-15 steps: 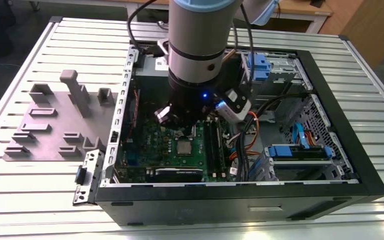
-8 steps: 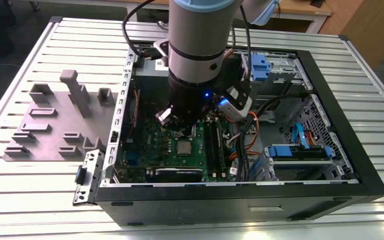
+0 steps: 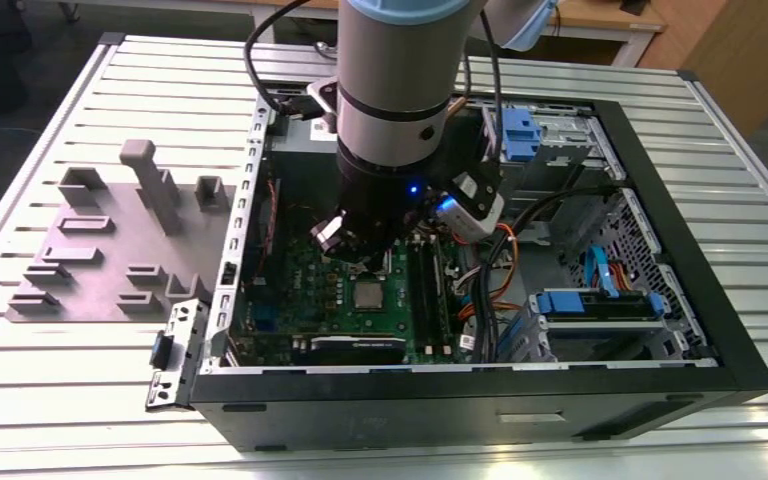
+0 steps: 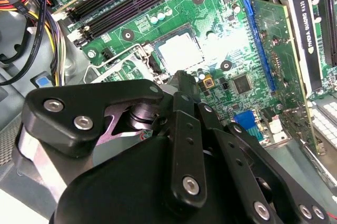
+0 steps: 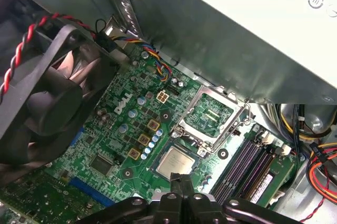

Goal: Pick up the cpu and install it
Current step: 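Place the cpu into insertion slot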

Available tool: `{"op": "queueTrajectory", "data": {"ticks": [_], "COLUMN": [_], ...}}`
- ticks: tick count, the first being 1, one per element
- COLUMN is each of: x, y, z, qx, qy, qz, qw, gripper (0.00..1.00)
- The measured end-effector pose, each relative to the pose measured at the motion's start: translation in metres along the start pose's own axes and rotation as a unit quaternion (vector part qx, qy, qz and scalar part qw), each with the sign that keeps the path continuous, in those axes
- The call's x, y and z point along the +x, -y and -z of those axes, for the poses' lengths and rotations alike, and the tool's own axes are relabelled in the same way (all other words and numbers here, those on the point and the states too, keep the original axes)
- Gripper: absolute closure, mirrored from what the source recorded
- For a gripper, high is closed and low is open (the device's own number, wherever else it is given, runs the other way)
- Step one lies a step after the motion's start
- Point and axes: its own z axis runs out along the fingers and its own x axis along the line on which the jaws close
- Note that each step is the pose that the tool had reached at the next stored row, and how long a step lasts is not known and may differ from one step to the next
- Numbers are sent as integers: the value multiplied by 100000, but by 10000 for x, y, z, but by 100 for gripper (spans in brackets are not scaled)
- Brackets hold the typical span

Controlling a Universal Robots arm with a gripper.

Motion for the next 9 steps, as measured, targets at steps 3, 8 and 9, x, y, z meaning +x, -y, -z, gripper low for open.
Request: {"op": "queueTrajectory", "data": {"ticks": [3, 8, 9], "x": [0, 0, 0], "y": [0, 0, 0], "z": [0, 1, 0], "qx": [0, 0, -3], "qy": [0, -24, -32], "qz": [7, 1101, 1567], "qw": [100000, 99994, 99988], "gripper": [89, 89, 89]}}
